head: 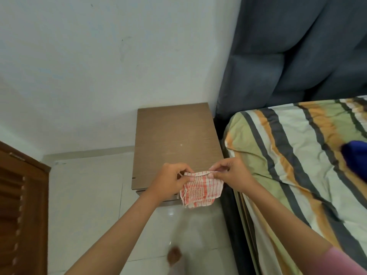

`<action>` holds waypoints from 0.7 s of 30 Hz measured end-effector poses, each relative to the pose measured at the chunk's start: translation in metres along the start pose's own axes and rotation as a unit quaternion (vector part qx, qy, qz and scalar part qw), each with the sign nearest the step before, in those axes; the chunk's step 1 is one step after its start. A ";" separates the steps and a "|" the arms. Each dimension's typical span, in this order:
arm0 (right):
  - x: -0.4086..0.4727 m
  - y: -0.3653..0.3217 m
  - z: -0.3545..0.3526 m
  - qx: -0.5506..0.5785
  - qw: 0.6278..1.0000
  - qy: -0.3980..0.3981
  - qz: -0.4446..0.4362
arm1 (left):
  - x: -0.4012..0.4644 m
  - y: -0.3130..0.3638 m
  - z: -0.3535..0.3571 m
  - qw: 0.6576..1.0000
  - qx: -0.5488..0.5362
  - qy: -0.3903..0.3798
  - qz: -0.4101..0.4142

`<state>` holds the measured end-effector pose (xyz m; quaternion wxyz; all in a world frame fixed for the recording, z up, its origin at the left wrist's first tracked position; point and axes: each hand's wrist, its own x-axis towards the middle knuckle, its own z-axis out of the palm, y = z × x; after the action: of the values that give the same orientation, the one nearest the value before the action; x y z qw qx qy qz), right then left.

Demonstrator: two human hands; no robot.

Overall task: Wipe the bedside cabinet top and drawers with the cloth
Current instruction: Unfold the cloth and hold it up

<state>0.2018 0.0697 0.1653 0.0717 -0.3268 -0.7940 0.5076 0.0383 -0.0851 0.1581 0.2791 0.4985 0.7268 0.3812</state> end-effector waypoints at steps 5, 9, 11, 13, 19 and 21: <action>0.059 0.022 -0.008 -0.078 0.997 -0.004 0.021 | 0.059 -0.028 0.005 0.998 0.055 -0.009 -0.009; 0.109 0.038 -0.017 -0.095 0.994 0.023 0.037 | 0.116 -0.060 0.014 0.998 0.059 0.016 -0.018; 0.134 0.048 -0.021 -0.101 0.993 0.035 0.045 | 0.143 -0.073 0.021 0.998 0.063 0.014 -0.021; 0.159 0.060 -0.025 -0.105 0.992 0.051 0.054 | 0.169 -0.085 0.026 0.997 0.069 0.021 -0.019; 0.215 0.095 -0.028 -0.108 0.987 0.109 0.052 | 0.228 -0.116 0.041 0.993 0.106 0.057 0.013; 0.220 0.110 -0.021 -0.122 0.984 0.113 0.067 | 0.233 -0.129 0.052 0.992 0.111 0.067 0.008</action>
<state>0.0899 0.2457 0.0340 0.0868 -0.4409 -0.8130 0.3703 -0.0674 0.1206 0.0161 0.1696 0.5055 0.7777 0.3330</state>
